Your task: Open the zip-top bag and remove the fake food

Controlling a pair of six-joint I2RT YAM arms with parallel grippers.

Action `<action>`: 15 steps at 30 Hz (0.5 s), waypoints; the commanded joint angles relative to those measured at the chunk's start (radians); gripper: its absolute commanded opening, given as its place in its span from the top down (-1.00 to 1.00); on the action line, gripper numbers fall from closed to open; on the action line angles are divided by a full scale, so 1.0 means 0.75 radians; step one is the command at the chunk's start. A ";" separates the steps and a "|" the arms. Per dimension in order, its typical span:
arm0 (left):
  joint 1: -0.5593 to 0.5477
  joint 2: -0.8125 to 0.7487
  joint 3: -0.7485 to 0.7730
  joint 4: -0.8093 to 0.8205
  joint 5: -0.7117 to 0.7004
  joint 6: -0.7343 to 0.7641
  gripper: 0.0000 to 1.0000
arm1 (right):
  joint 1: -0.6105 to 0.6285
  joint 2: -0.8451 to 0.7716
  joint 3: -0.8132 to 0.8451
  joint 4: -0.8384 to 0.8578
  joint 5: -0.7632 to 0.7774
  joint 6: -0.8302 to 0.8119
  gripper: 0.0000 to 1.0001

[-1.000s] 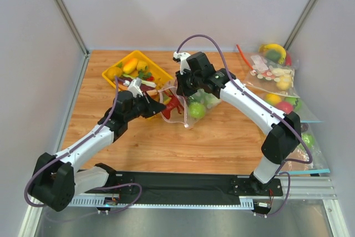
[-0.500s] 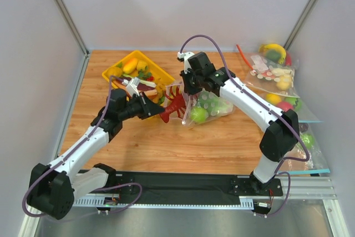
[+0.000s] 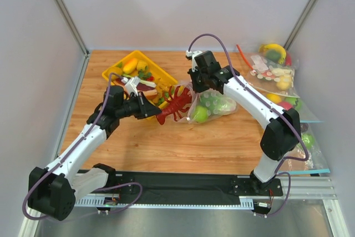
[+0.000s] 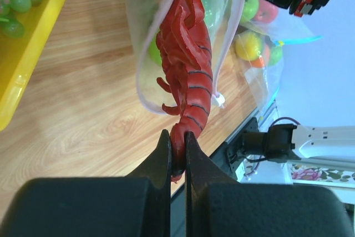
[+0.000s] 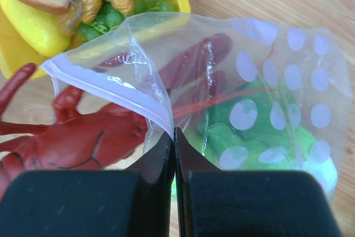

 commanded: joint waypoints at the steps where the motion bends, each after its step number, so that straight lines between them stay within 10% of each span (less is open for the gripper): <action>1: 0.023 -0.049 0.067 -0.047 0.056 0.090 1.00 | -0.056 -0.032 -0.002 -0.007 0.042 -0.026 0.99; 15: 0.084 -0.051 0.126 0.002 0.322 0.123 1.00 | -0.250 -0.034 -0.074 0.035 -0.078 0.003 0.99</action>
